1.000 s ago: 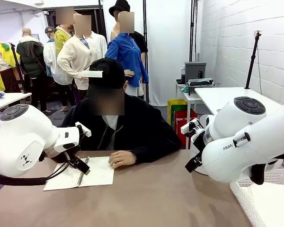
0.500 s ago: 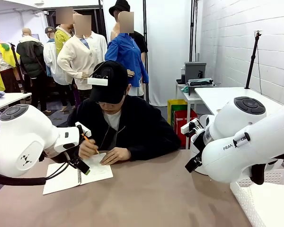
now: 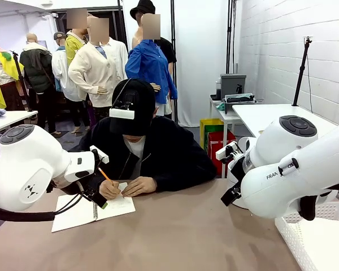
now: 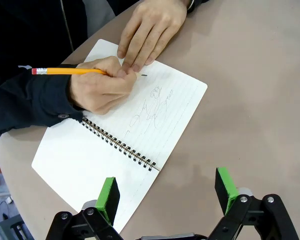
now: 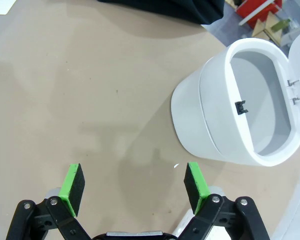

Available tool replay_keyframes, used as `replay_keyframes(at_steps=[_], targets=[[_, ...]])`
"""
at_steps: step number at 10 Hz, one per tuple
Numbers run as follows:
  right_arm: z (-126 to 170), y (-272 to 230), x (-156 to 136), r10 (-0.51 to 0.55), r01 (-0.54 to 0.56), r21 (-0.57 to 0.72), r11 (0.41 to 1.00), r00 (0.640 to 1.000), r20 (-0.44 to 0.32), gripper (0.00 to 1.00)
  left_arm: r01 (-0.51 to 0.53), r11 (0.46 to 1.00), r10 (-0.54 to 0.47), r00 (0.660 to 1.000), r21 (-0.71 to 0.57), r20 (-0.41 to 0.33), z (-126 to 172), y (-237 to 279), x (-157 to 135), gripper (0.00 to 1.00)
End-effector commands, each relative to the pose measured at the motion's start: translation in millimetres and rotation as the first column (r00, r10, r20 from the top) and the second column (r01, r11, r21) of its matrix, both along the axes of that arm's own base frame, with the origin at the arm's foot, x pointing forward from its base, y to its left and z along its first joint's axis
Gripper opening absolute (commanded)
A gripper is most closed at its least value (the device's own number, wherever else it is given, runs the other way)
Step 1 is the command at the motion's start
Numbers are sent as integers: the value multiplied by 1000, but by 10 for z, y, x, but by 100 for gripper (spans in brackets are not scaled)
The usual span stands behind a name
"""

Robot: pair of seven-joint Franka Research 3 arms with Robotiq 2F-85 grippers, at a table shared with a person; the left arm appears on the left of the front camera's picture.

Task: Sort the paper based on its condition.
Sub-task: If a person hands you a paper, place it in the Organizing basket , and if it's crumpled, put it in the Trash can.

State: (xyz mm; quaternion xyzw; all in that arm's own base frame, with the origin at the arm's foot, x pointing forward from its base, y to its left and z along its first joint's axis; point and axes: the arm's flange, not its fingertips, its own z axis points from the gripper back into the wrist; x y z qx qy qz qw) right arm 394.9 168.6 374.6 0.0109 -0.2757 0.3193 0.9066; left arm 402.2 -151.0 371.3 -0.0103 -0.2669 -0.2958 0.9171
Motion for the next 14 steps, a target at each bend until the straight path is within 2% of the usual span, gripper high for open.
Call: replay_keyframes(at_steps=[1, 3, 5, 7, 11, 14], targets=[[0, 0, 0, 0, 0, 0, 1000, 1000, 0, 100, 20, 1000, -20, 1000, 8, -16, 78, -38, -34, 100], [136, 224, -153, 22, -22, 0, 1000, 999, -44, 100, 89, 992, -94, 994, -84, -58, 402, -104, -216, 100], [426, 434, -386, 60, -55, 51, 997, 993, -101, 100, 139, 979, -152, 985, -150, -76, 818, -211, -467, 100], [802, 580, -442, 101, -96, 75, 993, 993, -66, 100, 205, 963, -223, 971, -176, -91, 1215, -229, -600, 100], [1817, 724, -520, 199, -186, 169, 968, 978, -63, 100, 322, 935, -328, 944, -147, -22, 2213, -146, -855, 100], [2424, 571, -487, 171, -163, 161, 974, 985, -37, 100, 371, 917, -365, 929, -148, 66, 2733, 178, -780, 100]])
